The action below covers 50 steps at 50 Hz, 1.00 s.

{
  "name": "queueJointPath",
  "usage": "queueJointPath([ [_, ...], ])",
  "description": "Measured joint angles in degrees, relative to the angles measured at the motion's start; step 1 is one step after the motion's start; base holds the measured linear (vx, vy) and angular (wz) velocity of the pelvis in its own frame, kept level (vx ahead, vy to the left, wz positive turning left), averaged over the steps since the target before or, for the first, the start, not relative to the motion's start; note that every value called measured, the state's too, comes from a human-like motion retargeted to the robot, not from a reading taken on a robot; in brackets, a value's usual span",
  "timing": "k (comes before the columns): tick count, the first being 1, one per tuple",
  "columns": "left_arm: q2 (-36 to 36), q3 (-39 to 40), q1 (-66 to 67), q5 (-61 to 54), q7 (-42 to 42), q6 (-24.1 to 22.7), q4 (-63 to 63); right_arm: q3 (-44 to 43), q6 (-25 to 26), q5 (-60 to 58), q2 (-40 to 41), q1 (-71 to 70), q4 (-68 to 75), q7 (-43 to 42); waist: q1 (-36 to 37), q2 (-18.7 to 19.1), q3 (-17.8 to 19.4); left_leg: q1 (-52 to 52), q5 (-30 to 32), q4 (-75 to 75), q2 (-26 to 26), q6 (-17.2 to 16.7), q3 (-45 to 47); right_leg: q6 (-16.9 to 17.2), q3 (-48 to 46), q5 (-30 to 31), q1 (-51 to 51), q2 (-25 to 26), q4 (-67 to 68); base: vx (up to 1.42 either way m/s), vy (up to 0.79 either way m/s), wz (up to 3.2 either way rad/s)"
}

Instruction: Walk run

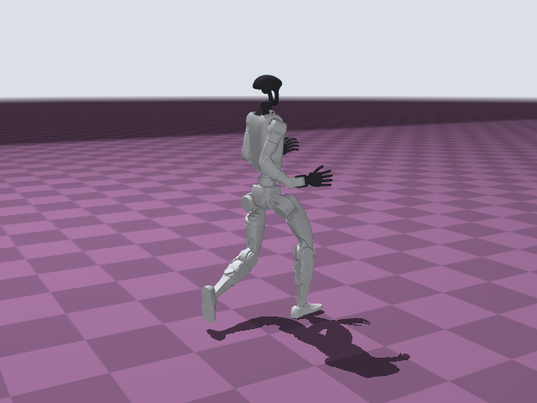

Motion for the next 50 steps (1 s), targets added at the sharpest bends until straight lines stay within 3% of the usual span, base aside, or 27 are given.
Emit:
queueJointPath([
  [2, -1.5, -3.5, 2.3, 0.5, 0.2, -1.0, 4.8, -3.1, 0.3, 5.1, -2.4, -7.8, 1.9, 1.4, 8.1, 0.2, -4.3, -13.0, -8.9, 7.0, -3.0, 3.7, -1.5, -1.0, -3.8, -3.7, 5.1, 0.0, 0.8, 2.09, -0.42, -1.61],
  [4, -1.6, -3.9, 4.4, 1.5, -0.3, -2.0, 6.3, 3.0, 1.3, 12.0, -5.2, -12.9, -0.1, 3.6, 13.6, -2.8, -5.5, -21.2, -14.4, 2.2, -5.4, 9.2, 3.1, -2.0, 2.4, -3.2, 11.0, 3.6, -1.1, 2.32, -0.31, -1.56],
  [5, -0.9, -3.7, 5.7, 2.4, -1.1, -2.7, 6.6, 5.4, 2.2, 16.3, -6.3, -14.3, -1.8, 5.9, 14.8, -2.8, -5.7, -25.7, -16.8, -0.6, -4.7, 10.4, 1.7, -2.0, 4.5, -1.4, 14.1, 6.8, -3.5, 2.45, -0.52, -0.28],
  [7, 0.2, -4.3, 7.0, 4.3, -2.8, -2.8, 7.0, 5.7, 3.1, 20.2, -9.5, -14.8, -5.7, 9.7, 17.2, -3.5, -5.6, -32.4, -20.8, -11.3, -5.8, 12.4, -1.2, 0.0, -2.2, 10.1, 22.6, 8.4, -11.5, 1.97, -0.48, 0.26],
  [10, 2.0, -5.2, 8.5, 5.0, -3.2, -2.3, 7.6, 6.5, 4.0, 19.7, -13.1, -13.3, -9.3, 12.3, 23.6, -8.5, -6.3, -36.1, -23.8, -35.0, -9.7, 18.2, 3.1, 12.6, -3.9, 31.3, 33.7, 7.4, -18.7, 2.13, -0.51, -0.47],
  [12, 3.2, -6.0, 8.7, 4.7, -3.6, -1.5, 7.7, 6.1, 5.1, 18.3, -13.6, -10.5, -12.0, 13.5, 28.1, -12.2, -4.6, -34.3, -25.0, -50.1, -14.5, 18.0, 1.2, 21.2, -5.1, 35.8, 37.2, 4.2, -12.0, 1.93, -0.52, -0.72],
  [14, 4.6, -6.1, 7.8, 4.9, -4.0, -1.0, 6.2, 6.1, 5.7, 17.2, -12.9, -8.4, -14.4, 14.9, 30.0, -13.4, -2.5, -32.9, -27.5, -57.9, -14.0, 15.8, 2.3, 23.7, -4.7, 35.8, 39.1, 4.8, -4.9, 2.02, -0.47, -0.05],
  [15, 5.2, -5.8, 7.2, 5.2, -4.0, -0.9, 5.1, 6.2, 5.8, 16.7, -12.2, -7.7, -15.3, 15.5, 29.6, -12.8, -1.8, -32.3, -28.4, -59.5, -11.9, 15.1, 4.3, 22.8, -3.5, 35.8, 39.8, 7.3, -2.7, 2.22, -0.47, 0.21],
  [17, 6.2, -6.1, 5.4, 6.2, -2.3, 0.1, 1.9, 7.6, 5.9, 15.9, -10.4, -7.4, -15.5, 16.1, 30.2, -6.7, -1.3, -31.6, -29.6, -56.8, -5.8, 14.8, 2.5, 14.0, -7.2, 34.9, 41.5, 14.5, -0.7, 2.21, -0.5, -0.06],
  [18, 6.5, -7.0, 4.6, 6.6, -0.6, 0.7, 0.0, 8.4, 5.8, 15.7, -9.7, -7.2, -15.0, 16.5, 29.8, -4.2, -1.2, -32.1, -23.3, -52.8, -4.2, 19.5, 0.1, 9.5, -10.7, 32.3, 41.0, 15.7, 3.4, 2.19, -0.85, 0.28],
  [20, 7.1, -8.6, 3.6, 5.9, 1.9, 0.7, -1.8, 8.6, 5.2, 15.1, -7.9, -4.3, -12.4, 19.7, 25.9, -4.6, -2.7, -33.7, -23.5, -36.7, -1.7, 21.1, -1.3, -0.8, -18.8, 27.0, 36.6, 17.7, 10.9, 2.52, -1.03, 0.84],
  [22, 5.6, -7.9, -0.1, 2.6, 0.2, -1.6, 0.7, 5.8, 4.1, 14.9, -5.1, 1.6, -6.6, 24.8, 25.5, -2.2, -5.4, -36.9, -28.8, -25.2, -7.7, 21.1, -15.9, -0.2, -14.8, 17.7, 25.3, 16.7, 26.4, 2.15, 0.52, 0.59],
  [23, 4.4, -5.3, -2.6, 1.5, -1.4, -2.0, 1.9, 8.5, 4.6, 15.3, -4.6, 3.2, -3.4, 24.9, 23.1, -2.4, -5.5, -35.9, -32.6, -21.6, -7.2, 21.1, -11.7, 0.3, -10.7, 13.5, 19.1, 15.3, 31.9, 1.83, 0.22, 0.35],
  [25, 4.0, -7.3, -5.2, 1.9, -1.3, -2.2, 2.3, 10.7, 6.0, 18.0, -4.0, 6.2, 0.5, 25.6, 21.4, -1.8, -6.6, -29.0, -37.1, -22.4, -4.9, 21.1, -6.1, 2.8, -4.3, 8.0, 11.9, 15.6, 29.6, 1.75, -0.29, 0.41],
  [27, 4.2, -11.0, -5.8, 3.8, 2.4, -2.0, 1.5, 9.8, 7.0, 22.2, -4.3, 9.3, 3.1, 28.6, 19.9, -2.5, -7.4, -21.8, -35.3, -29.2, -7.9, 20.1, -6.3, 2.3, -3.7, 4.6, 7.7, 7.8, 22.6, 1.5, -0.28, 0.63],
  [29, 3.7, -13.2, -6.5, 4.1, 3.2, -1.3, 1.8, 7.4, 7.5, 21.8, -3.7, 11.4, 4.0, 29.6, 16.9, -2.5, -6.8, -15.6, -29.6, -35.4, -8.8, 17.3, -6.7, 4.2, -3.3, 3.1, 4.9, 2.7, 10.5, 1.39, -0.37, 0.93],
  [33, 3.6, -17.4, -7.3, 1.7, 2.7, 0.6, 3.2, 2.8, 8.1, 16.9, -3.3, 13.9, 4.6, 29.0, 9.2, -1.7, -5.4, -2.0, -12.6, -45.6, -7.8, 11.6, -4.4, 15.0, 2.9, -1.3, 4.8, -3.3, -16.9, 1.44, -0.38, 1.35],
  [35, 4.6, -18.8, -7.6, 0.6, 2.5, 1.0, 2.6, 2.0, 8.4, 13.2, -3.2, 14.3, 4.0, 28.5, 6.9, -0.5, -4.7, 3.4, -5.6, -47.2, -4.8, 7.8, -3.0, 17.7, 1.6, -6.7, 5.6, -6.4, -24.5, 1.47, -0.57, 0.84],
  [36, 5.4, -19.6, -8.0, 0.1, 2.0, 1.3, 2.2, 1.8, 8.7, 11.4, -2.9, 13.9, 3.5, 27.8, 6.5, -0.5, -4.4, 5.2, -2.7, -46.1, -4.1, 6.0, -2.2, 17.1, 2.2, -7.6, 6.1, -6.7, -25.3, 1.46, -0.66, 0.73],
  [38, 7.0, -20.8, -9.6, -0.9, 0.7, 2.0, 1.4, 1.8, 9.3, 9.1, -2.2, 12.7, 2.2, 26.1, 5.5, -1.9, -3.7, 7.4, 1.9, -40.7, -3.8, 1.6, -1.4, 15.9, 0.6, -6.2, 6.9, -8.6, -23.0, 1.37, -0.64, 1.08],
  [40, 8.9, -22.1, -12.5, -2.2, -0.6, 2.8, 0.6, 2.9, 10.1, 9.5, -1.4, 10.8, 0.6, 24.7, 1.7, -4.6, -2.4, 6.4, 3.5, -27.9, -3.8, -2.4, -3.7, 19.3, -6.0, 16.5, 9.3, -13.2, -19.4, 1.51, -0.86, 1.49],
  [41, 9.3, -21.4, -12.7, -2.3, -2.0, 2.6, 0.6, 5.4, 9.9, 11.2, -1.5, 10.4, 0.3, 25.1, 3.8, -4.9, -3.2, 5.2, 5.2, -21.7, -2.5, -1.9, -0.2, 11.6, 0.0, 12.5, 7.4, -7.4, -14.8, 1.46, -0.97, 0.24],
  [42, 9.2, -21.0, -12.8, -2.4, -4.2, 2.0, 1.3, 7.3, 9.9, 13.4, -1.2, 9.6, 0.7, 25.5, 5.2, -4.4, -3.7, 3.0, 5.4, -14.9, -1.0, -1.4, 0.3, 6.5, 2.7, 8.7, 6.0, -3.6, -10.0, 1.33, -0.87, 0.06],
  [43, 7.9, -20.9, -12.6, -2.4, -8.1, 0.4, 3.2, 8.0, 10.3, 16.7, 0.0, 7.8, 2.4, 26.0, 5.5, -2.6, -3.6, -1.2, 2.6, -6.7, 1.0, -1.1, -5.1, 6.4, -1.1, 5.0, 5.4, -3.9, -4.8, 1.24, -0.74, 0.8],
  [45, 3.2, -20.0, -11.8, -1.5, -13.2, -1.2, 8.8, 3.8, 16.7, 23.2, 1.8, -0.4, 9.3, 32.9, 8.4, -2.3, -5.1, -9.4, -3.1, 1.6, 0.5, 0.9, -8.2, 5.4, -6.9, 1.5, 6.5, -5.1, -1.7, 0.98, -0.56, 0.31],
  [47, -0.5, -20.8, -9.7, -1.1, -10.8, -1.6, 12.3, 6.1, 22.3, 27.5, 2.1, -6.2, 14.1, 37.9, 9.9, -3.7, -5.7, -14.3, -7.8, 0.0, -2.2, 4.2, -3.5, 3.8, -2.1, 0.5, 8.0, -2.0, -2.6, 0.83, -0.35, -0.78],
  [50, -4.7, -21.9, -6.3, 0.0, -10.9, -1.2, 17.5, 9.3, 22.0, 35.8, 0.5, -12.4, 16.2, 36.1, 13.7, -4.1, -4.6, -22.2, -14.3, -6.9, -5.3, 8.6, -0.9, 4.3, 1.4, 2.4, 12.5, 0.2, -8.3, 0.59, -0.1, -0.41],
])
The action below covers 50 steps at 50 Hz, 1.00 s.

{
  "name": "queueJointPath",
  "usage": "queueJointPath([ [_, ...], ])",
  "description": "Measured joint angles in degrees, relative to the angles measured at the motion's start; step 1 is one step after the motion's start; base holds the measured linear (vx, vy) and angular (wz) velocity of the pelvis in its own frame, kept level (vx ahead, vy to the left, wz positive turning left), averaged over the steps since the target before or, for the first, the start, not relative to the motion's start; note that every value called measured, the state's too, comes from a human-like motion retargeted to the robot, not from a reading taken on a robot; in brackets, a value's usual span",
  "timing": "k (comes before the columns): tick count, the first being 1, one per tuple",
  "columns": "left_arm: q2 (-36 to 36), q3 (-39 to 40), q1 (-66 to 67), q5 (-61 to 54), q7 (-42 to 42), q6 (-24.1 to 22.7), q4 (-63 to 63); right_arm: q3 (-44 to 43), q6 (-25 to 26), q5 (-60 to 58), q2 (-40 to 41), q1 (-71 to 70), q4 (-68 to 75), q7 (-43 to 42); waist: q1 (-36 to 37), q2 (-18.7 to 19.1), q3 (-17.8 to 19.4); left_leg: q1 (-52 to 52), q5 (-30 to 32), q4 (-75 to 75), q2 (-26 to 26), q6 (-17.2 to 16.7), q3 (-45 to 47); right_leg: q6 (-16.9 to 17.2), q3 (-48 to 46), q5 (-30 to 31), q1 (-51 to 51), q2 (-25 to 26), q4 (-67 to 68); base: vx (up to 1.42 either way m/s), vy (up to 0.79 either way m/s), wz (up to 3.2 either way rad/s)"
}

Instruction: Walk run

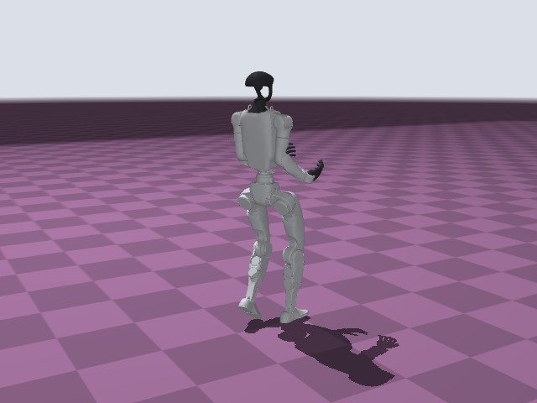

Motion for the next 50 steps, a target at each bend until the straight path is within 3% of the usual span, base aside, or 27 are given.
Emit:
queueJointPath([
  [3, 0.1, 0.8, 2.8, 4.5, -1.0, -0.3, 3.3, 2.7, -3.2, -1.3, -3.5, -3.6, -1.2, 0.0, 2.8, -0.2, -0.1, -4.1, -1.5, -16.0, -4.0, 2.4, -1.6, 2.7, -7.8, 3.3, 7.3, -1.2, -9.5, 0.74, -0.29, 0.0],
  [6, 3.1, 2.1, 4.2, 13.3, 2.0, -0.8, 3.1, 6.4, -4.7, -7.7, -6.8, -6.7, -4.3, 2.9, 5.8, -0.9, 0.9, -4.7, -0.3, -33.2, -6.5, 5.7, -0.8, 4.3, -9.4, 4.4, 13.3, 0.9, -15.4, 0.73, -0.3, -0.36],
  [8, 5.4, 2.9, 4.8, 19.6, 4.3, -0.7, 1.9, 9.6, -6.4, -11.9, -8.9, -8.4, -7.2, 3.2, 6.7, -1.2, 1.8, -5.1, 0.7, -42.0, -7.0, 7.7, 2.0, 4.4, -10.2, 3.5, 16.4, 2.0, -17.3, 0.68, -0.22, -0.06],
  [10, 7.6, 3.5, 5.1, 24.3, 6.6, -0.7, 0.6, 13.4, -8.9, -15.1, -10.8, -10.0, -10.4, 2.0, 7.8, -1.7, 2.1, -5.4, -0.3, -48.4, -8.1, 7.4, 5.5, 3.1, -12.3, 1.4, 19.3, 3.1, -18.4, 0.81, -0.22, -0.15],
  [15, 7.5, 4.1, 4.3, 28.5, 8.6, -1.2, 2.8, 18.2, -17.2, -23.2, -13.0, -12.3, -14.2, -4.5, 9.6, -0.2, 0.4, -2.5, -4.4, -54.6, -8.0, 6.4, 19.0, 0.1, -15.6, -3.5, 24.1, 8.1, -16.8, 0.81, -0.17, 0.28],
  [17, 5.4, 5.6, 3.6, 29.0, 7.4, -1.3, 4.5, 18.9, -20.2, -26.4, -12.0, -11.8, -13.8, -8.3, 10.6, -2.2, -0.5, -1.0, 0.0, -52.1, -6.7, 12.4, 20.1, 0.5, -15.3, -0.9, 24.7, 7.8, -14.2, 0.87, -0.67, -0.21],
  [18, 4.7, 6.4, 3.5, 29.2, 7.3, -1.2, 4.8, 19.4, -21.3, -27.6, -11.1, -11.4, -13.3, -10.3, 10.9, -3.3, -0.9, -0.1, -0.7, -51.6, -5.8, 12.4, 20.0, 0.9, -15.4, 1.9, 24.7, 7.7, -12.0, 0.94, -0.96, -0.27],
  [20, 3.4, 7.1, 3.7, 29.3, 7.3, -1.3, 5.4, 20.1, -22.7, -29.6, -8.5, -10.1, -12.0, -14.5, 11.0, -4.3, -1.9, -1.5, -4.3, -50.8, -7.4, 12.4, 6.8, 4.6, -20.2, 12.7, 22.5, 7.0, -5.2, 0.93, -0.63, 0.0],
  [22, 2.5, 7.9, 3.4, 28.1, 6.4, -1.3, 6.9, 20.8, -23.2, -29.7, -5.5, -8.7, -10.8, -16.2, 10.3, -3.3, -2.0, -1.1, -6.0, -46.4, -4.4, 12.4, 8.1, 11.4, -15.4, 21.7, 18.8, 8.6, 4.1, 0.9, 0.2, 0.14],
  [23, 2.5, 8.2, 2.7, 27.4, 5.3, -1.1, 7.6, 21.0, -23.1, -29.5, -4.0, -8.1, -10.3, -16.7, 9.8, -2.1, -1.8, -1.4, -7.4, -44.4, -4.0, 12.4, 4.8, 14.1, -11.5, 23.1, 15.7, 11.2, 9.1, 0.74, 0.18, 0.61],
  [25, 2.8, 7.1, 1.7, 25.9, 3.5, -0.8, 8.7, 21.3, -22.4, -28.7, -1.8, -7.0, -9.6, -18.4, 8.3, 1.3, -1.7, 1.1, -9.2, -42.9, -1.2, 12.4, 4.9, 16.1, -2.8, 21.7, 10.7, 18.3, 16.6, 0.62, 0.1, 1.12],
  [27, 2.9, 5.2, 0.5, 23.1, 1.6, -0.5, 9.5, 21.2, -22.2, -27.4, -1.9, -6.1, -9.9, -22.1, 7.7, 3.7, -1.8, 3.0, -9.7, -43.1, -0.3, 12.4, 2.6, 12.1, -1.6, 16.7, 6.4, 19.6, 21.5, 0.54, 0.13, 1.33],
  [30, 4.1, 2.2, -1.2, 19.6, -1.5, -0.7, 9.9, 19.6, -24.8, -26.0, -2.4, -4.4, -10.8, -25.9, 5.1, 6.2, -2.4, 4.5, -9.0, -43.9, -0.2, 12.4, -1.8, 6.2, -6.0, 11.0, 2.2, 13.4, 23.8, 0.53, 0.17, 1.69],
  [33, 5.6, -1.2, -2.4, 17.4, -4.1, -1.3, 9.4, 20.2, -26.9, -25.8, -2.6, -3.2, -11.6, -26.4, 3.5, 7.1, -2.8, 6.1, -9.1, -43.9, -0.8, 12.4, -4.5, 3.0, -4.1, 6.6, 0.0, 10.7, 17.9, 0.53, 0.1, 1.68],
  [35, 6.2, -2.9, -3.9, 15.1, -7.0, -1.5, 9.9, 20.5, -27.3, -25.8, -3.4, -2.8, -13.3, -24.2, 3.3, 5.7, -2.9, 7.2, -9.1, -44.2, -3.4, 12.4, -6.9, 2.4, -0.1, 4.9, -1.0, 8.8, 12.3, 0.43, 0.0, 1.66],
  [40, 6.3, -3.6, -4.1, 12.8, -9.8, -1.4, 10.4, 20.3, -27.6, -29.3, -5.1, -3.3, -16.0, -20.4, 2.6, 1.8, -2.5, 10.0, -9.9, -42.5, -9.2, 12.4, -12.3, 7.8, 13.5, 5.3, -1.1, 4.8, -5.9, 0.39, 0.0, 1.87],
  [45, 5.1, -2.3, -3.5, 9.0, -13.6, -0.7, 10.4, 21.1, -29.4, -30.6, -7.1, -4.9, -17.8, -22.5, 1.7, -1.9, -0.2, 15.7, -10.3, -42.2, -14.7, 12.4, -19.7, 23.7, 22.3, 0.0, 0.3, 4.0, -17.5, 0.48, -0.11, 1.81],
  [47, 5.3, -1.6, -3.6, 7.6, -14.7, -0.5, 10.5, 22.2, -30.4, -30.3, -7.5, -5.6, -17.5, -24.4, 2.9, -2.3, 1.0, 17.8, -11.8, -41.0, -13.6, 10.1, -22.3, 23.7, 15.2, -0.6, 1.1, 6.3, -19.0, 0.53, -0.51, 1.27],
  [50, 5.9, -1.8, -4.3, 5.2, -17.3, 0.2, 10.7, 23.6, -32.2, -29.8, -7.4, -6.2, -17.2, -29.0, 2.7, -2.3, 1.5, 19.1, -10.8, -39.6, -16.8, 11.1, -26.6, 23.7, 14.7, 7.2, 3.4, 3.9, -18.7, 0.37, 0.38, 1.77],
])
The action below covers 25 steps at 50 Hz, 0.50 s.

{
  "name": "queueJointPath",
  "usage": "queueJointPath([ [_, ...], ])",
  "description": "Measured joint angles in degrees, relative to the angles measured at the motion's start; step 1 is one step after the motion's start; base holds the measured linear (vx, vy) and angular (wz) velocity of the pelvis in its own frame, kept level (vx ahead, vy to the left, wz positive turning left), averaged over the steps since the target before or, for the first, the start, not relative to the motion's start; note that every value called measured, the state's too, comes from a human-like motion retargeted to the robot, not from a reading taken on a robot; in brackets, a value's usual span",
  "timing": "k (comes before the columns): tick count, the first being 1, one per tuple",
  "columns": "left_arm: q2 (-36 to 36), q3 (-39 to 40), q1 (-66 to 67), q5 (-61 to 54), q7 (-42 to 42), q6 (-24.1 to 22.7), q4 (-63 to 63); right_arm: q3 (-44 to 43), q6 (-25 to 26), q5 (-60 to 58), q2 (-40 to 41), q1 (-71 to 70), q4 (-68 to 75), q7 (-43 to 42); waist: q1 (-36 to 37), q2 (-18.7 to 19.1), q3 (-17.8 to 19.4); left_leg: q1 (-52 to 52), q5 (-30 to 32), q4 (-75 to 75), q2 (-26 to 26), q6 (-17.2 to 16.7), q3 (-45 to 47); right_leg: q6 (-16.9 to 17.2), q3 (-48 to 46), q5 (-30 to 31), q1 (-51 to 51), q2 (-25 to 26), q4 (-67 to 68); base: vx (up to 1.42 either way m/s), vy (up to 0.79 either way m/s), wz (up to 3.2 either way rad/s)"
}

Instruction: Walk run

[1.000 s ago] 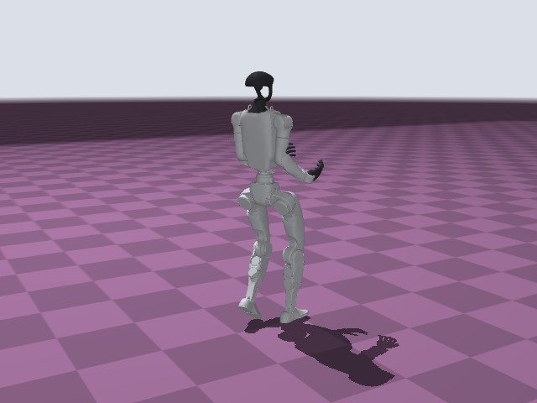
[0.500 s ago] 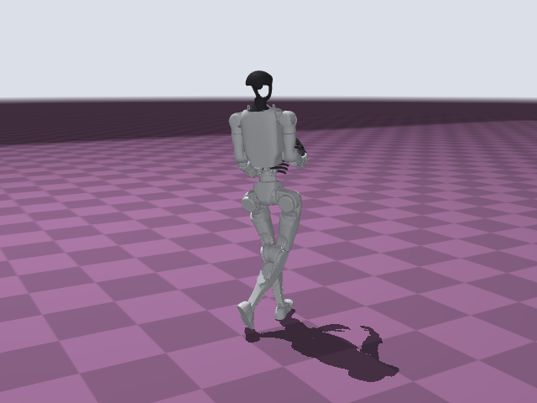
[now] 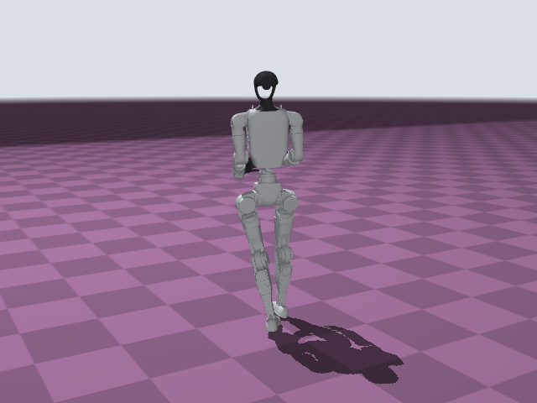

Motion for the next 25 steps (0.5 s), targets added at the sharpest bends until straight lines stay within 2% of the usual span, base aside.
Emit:
queueJointPath([
  [2, 0.3, -0.5, 0.2, -1.0, -1.9, 0.4, -0.2, 0.8, -0.7, -0.1, 0.1, 0.5, -0.3, -2.6, -0.6, 0.0, -1.0, 0.1, 3.1, -0.5, -4.0, 1.4, -3.6, -2.4, 0.7, 4.4, 0.0, -4.9, -0.1, 0.4, 0.66, 2.27],
  [5, 0.9, -0.3, 0.4, -1.9, -5.4, 0.8, 0.4, 1.6, -1.1, -1.5, -0.1, 1.5, -1.0, -7.1, 0.3, 0.7, -2.7, -0.1, 5.0, 3.2, -5.0, 0.8, -6.8, -9.1, -4.7, 3.4, 1.5, -5.9, -0.8, 0.51, 0.17, 2.07],
  [7, 0.9, 0.0, 0.4, -1.2, -7.2, 1.2, 1.4, 1.8, -1.2, -2.4, -0.6, 1.6, -1.3, -10.0, 1.2, 1.7, -3.4, -2.0, 8.4, 7.7, -4.6, -2.8, -6.6, -11.6, -4.1, 2.3, 3.1, -5.2, -1.7, 0.29, 0.15, 2.03],
  [8, 0.6, 0.4, 0.3, -0.6, -7.8, 1.3, 2.2, 1.9, -1.2, -2.9, -1.0, 1.4, -1.3, -11.2, 1.1, 2.4, -3.7, -3.6, 10.3, 10.6, -3.9, -5.5, -5.6, -12.5, -5.7, 1.9, 3.7, -5.3, -2.2, 0.18, 0.18, 2.34],
  [10, 0.2, 1.1, -0.2, 1.0, -7.8, 1.4, 3.4, 2.6, -0.6, -3.8, -1.6, 0.9, -1.4, -12.7, -0.3, 3.9, -4.2, -7.5, 12.8, 16.3, -1.5, -13.1, -2.3, -14.7, -9.7, 1.2, 4.6, -5.4, -3.0, 0.2, 0.16, 2.65],
  [12, 0.5, 1.7, -0.5, 2.6, -7.1, 1.0, 4.0, 3.6, -0.1, -3.5, -1.7, 0.1, -1.5, -13.4, -1.6, 4.8, -4.2, -10.1, 13.7, 19.8, 0.5, -23.8, 2.0, -17.2, -12.4, 0.5, 5.1, -5.1, -3.1, 0.17, 0.21, 2.63],
  [13, 0.4, 2.2, -0.6, 3.4, -6.6, 0.7, 4.7, 3.9, 0.2, -3.1, -1.8, -0.3, -1.3, -13.9, -1.7, 5.0, -4.0, -10.8, 14.1, 21.1, 0.8, -27.4, 5.8, -17.4, -13.4, 0.0, 5.7, -5.9, -3.1, 0.22, 0.41, 2.44],
  [14, 0.0, 2.8, -1.0, 3.9, -6.1, 0.8, 6.1, 3.8, 0.4, -2.6, -1.8, -0.8, -1.0, -14.4, -1.8, 4.9, -3.9, -11.9, 14.4, 22.6, 1.2, -28.6, 10.0, -17.3, -14.8, -0.4, 6.1, -6.9, -3.1, 0.22, 0.53, 2.42],
  [15, -0.6, 3.5, -1.6, 4.3, -5.5, 0.9, 7.7, 3.4, 0.7, -2.1, -1.7, -1.4, -0.5, -14.9, -1.8, 4.7, -3.8, -13.4, 14.6, 24.3, 1.8, -28.6, 14.4, -17.1, -16.5, -0.7, 6.5, -8.2, -3.1, 0.06, 0.34, 2.6],
  [17, -2.8, 4.2, -2.5, 2.2, -4.4, 1.8, 11.4, 2.5, 1.3, -0.3, -1.0, -2.3, 1.1, -15.8, -1.7, 3.2, -4.3, -16.1, 12.3, 25.1, 7.4, -28.6, 22.9, -18.8, -20.7, -1.4, 6.5, -9.1, -3.3, -0.09, -0.06, 2.56],
  [19, -3.7, 4.4, -2.9, -0.8, -2.3, 2.4, 13.4, 2.7, 1.8, 2.8, 0.4, -2.7, 2.5, -16.2, -0.6, 2.3, -4.7, -18.0, 9.8, 25.2, 14.4, -27.9, 29.0, -21.2, -24.0, -2.7, 7.0, -7.8, -3.2, 0.02, -0.32, 1.93],
  [20, -3.5, 4.3, -2.9, -2.0, -1.1, 2.4, 13.7, 3.0, 1.9, 4.4, 1.1, -2.8, 2.8, -16.1, 0.1, 2.0, -4.6, -18.8, 8.4, 25.5, 18.1, -26.9, 31.3, -22.5, -25.4, -3.7, 7.7, -6.7, -3.1, 0.24, -0.19, 1.67],
  [25, -2.6, 4.0, -2.6, -2.4, 1.0, 2.2, 12.5, 2.8, 2.8, 5.9, 2.1, -1.6, 2.7, -14.9, 2.0, 1.2, -5.2, -23.9, 6.3, 19.3, 25.5, -17.9, 37.6, -23.5, -32.7, -6.8, 10.9, -5.9, -3.2, 0.27, 0.08, 1.84],
])
